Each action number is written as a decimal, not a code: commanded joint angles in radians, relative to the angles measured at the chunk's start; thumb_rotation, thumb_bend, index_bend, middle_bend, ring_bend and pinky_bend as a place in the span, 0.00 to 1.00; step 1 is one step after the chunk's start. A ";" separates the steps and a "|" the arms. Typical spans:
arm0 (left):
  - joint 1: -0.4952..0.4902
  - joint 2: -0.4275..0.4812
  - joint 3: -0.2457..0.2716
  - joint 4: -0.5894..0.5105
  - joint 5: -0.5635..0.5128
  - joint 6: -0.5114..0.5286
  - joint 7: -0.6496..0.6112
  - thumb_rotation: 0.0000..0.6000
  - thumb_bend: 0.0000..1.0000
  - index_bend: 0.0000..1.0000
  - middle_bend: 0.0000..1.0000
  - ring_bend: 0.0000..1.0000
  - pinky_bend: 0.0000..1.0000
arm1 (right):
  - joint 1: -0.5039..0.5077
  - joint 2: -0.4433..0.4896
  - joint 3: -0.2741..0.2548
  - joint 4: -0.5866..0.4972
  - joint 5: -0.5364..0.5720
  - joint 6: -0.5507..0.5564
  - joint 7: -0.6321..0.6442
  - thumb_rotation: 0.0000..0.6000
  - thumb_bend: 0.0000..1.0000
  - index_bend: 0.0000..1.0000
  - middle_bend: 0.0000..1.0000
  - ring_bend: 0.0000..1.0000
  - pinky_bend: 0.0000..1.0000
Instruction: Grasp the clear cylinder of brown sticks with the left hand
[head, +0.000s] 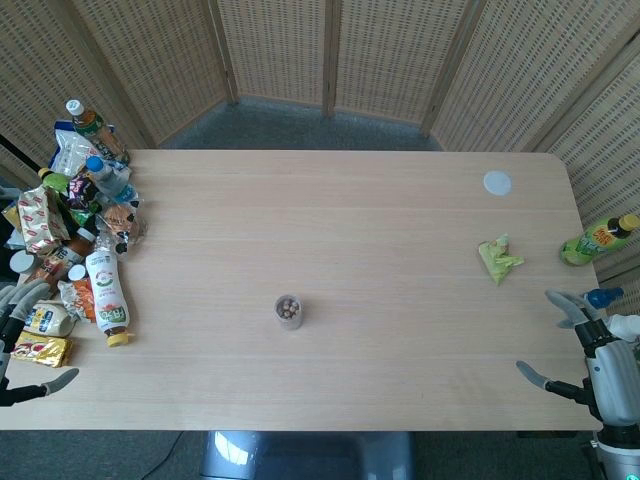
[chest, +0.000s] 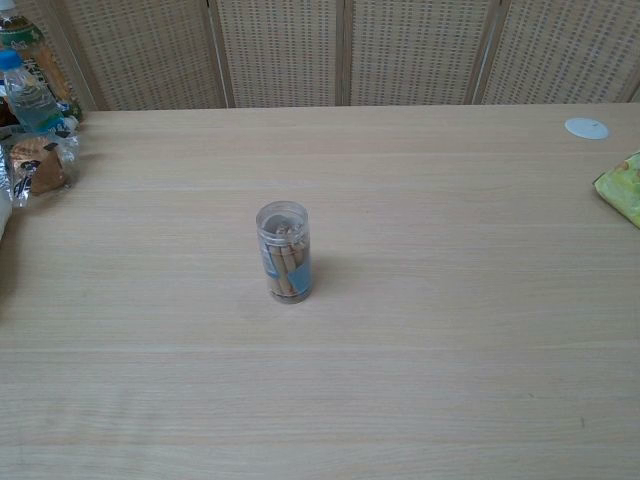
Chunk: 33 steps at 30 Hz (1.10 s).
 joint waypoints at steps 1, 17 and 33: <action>-0.006 -0.006 0.001 0.004 -0.009 -0.016 0.007 1.00 0.00 0.00 0.00 0.00 0.00 | 0.000 0.000 0.000 0.001 -0.002 0.000 0.000 1.00 0.01 0.16 0.22 0.16 0.40; -0.203 -0.212 -0.083 0.167 -0.113 -0.283 -0.137 1.00 0.00 0.00 0.00 0.00 0.00 | 0.000 0.004 0.009 -0.001 0.015 -0.002 0.013 1.00 0.01 0.16 0.22 0.16 0.40; -0.467 -0.515 -0.173 0.278 -0.402 -0.653 -0.013 1.00 0.00 0.00 0.00 0.00 0.00 | -0.005 0.013 0.008 -0.010 0.003 0.012 0.026 1.00 0.01 0.16 0.22 0.16 0.40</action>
